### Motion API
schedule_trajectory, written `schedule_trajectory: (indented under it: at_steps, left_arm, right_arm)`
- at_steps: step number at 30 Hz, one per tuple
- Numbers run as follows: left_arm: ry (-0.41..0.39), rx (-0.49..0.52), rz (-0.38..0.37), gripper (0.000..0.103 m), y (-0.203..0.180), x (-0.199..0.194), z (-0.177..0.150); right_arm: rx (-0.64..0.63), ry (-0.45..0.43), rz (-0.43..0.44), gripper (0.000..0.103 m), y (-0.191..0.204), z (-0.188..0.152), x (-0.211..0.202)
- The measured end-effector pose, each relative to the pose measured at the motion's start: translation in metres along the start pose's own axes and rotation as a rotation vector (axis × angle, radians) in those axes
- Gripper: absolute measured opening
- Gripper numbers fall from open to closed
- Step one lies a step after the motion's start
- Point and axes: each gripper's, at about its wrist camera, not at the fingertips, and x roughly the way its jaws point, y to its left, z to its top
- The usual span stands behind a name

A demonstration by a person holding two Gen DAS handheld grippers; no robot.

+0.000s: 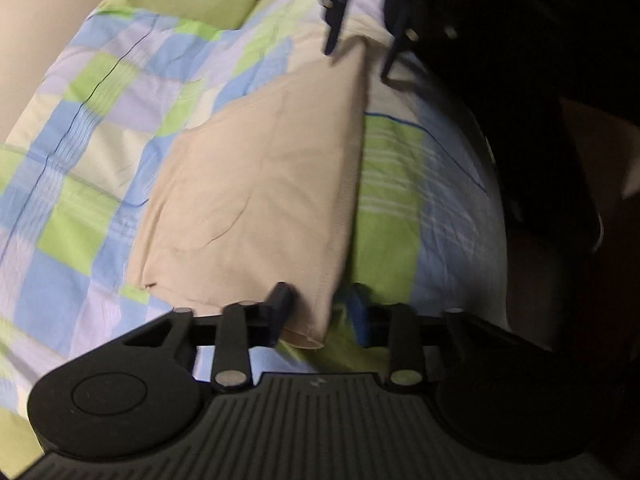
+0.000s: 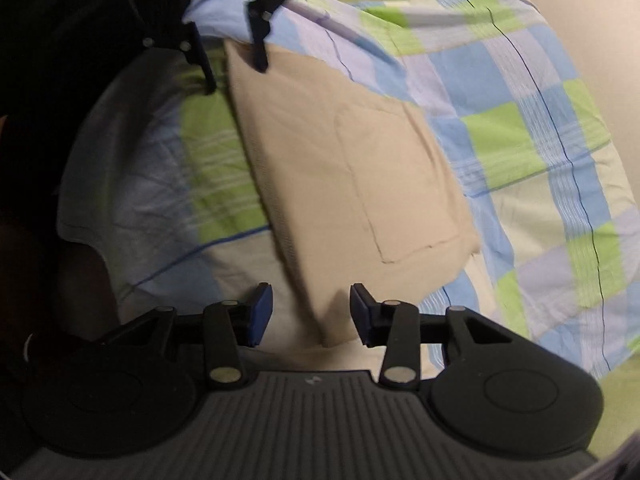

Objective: Fold clothes

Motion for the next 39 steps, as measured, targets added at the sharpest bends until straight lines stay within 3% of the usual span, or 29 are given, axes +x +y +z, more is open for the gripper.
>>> schedule_trajectory:
  at_steps: [1,8,9,10,12,15,18,21,27,31,34,39]
  left_arm:
    - [0.001,-0.008,0.009,0.008,0.002,-0.002,0.0]
    - [0.023,-0.049,0.01,0.003,0.009,0.002,-0.002]
    - [0.024,-0.057,0.004,0.001,0.009,0.003,-0.001]
    - [0.024,-0.06,-0.003,0.0,0.01,0.001,-0.002]
    - [0.014,-0.088,-0.067,0.0,0.012,-0.008,-0.004]
    - [-0.012,-0.166,-0.156,0.0,0.015,-0.031,-0.007]
    - [-0.029,-0.212,-0.23,0.0,0.017,-0.056,-0.007]
    - [-0.036,-0.265,-0.239,0.0,0.031,-0.062,-0.007]
    - [-0.053,-0.367,-0.138,0.0,0.117,-0.042,0.004]
    - [-0.021,-0.412,-0.115,0.0,0.178,0.011,0.01]
    - [0.009,-0.445,-0.125,0.0,0.207,0.051,0.011]
    - [0.033,-0.565,-0.199,0.0,0.228,0.114,-0.017]
  right_arm:
    - [-0.028,0.006,-0.008,0.03,0.003,0.0,0.001]
    - [-0.093,-0.001,-0.026,0.025,0.01,-0.011,0.004]
    - [-0.097,-0.011,-0.023,0.02,0.009,-0.01,0.006]
    - [-0.101,-0.02,-0.02,0.01,0.008,-0.01,0.007]
    - [-0.07,-0.022,-0.013,0.002,0.005,-0.009,0.009]
    - [-0.011,-0.021,0.029,0.001,0.0,-0.007,-0.005]
    - [-0.049,-0.031,0.092,0.001,0.007,0.003,-0.032]
    - [-0.107,-0.033,0.137,0.001,0.012,0.005,-0.051]
    - [-0.055,-0.083,0.091,0.001,-0.058,0.023,-0.047]
    - [0.075,-0.1,0.128,0.001,-0.141,0.029,0.001]
    - [0.181,-0.075,0.203,0.001,-0.188,0.028,0.056]
    - [0.368,-0.055,0.307,0.001,-0.227,0.013,0.133]
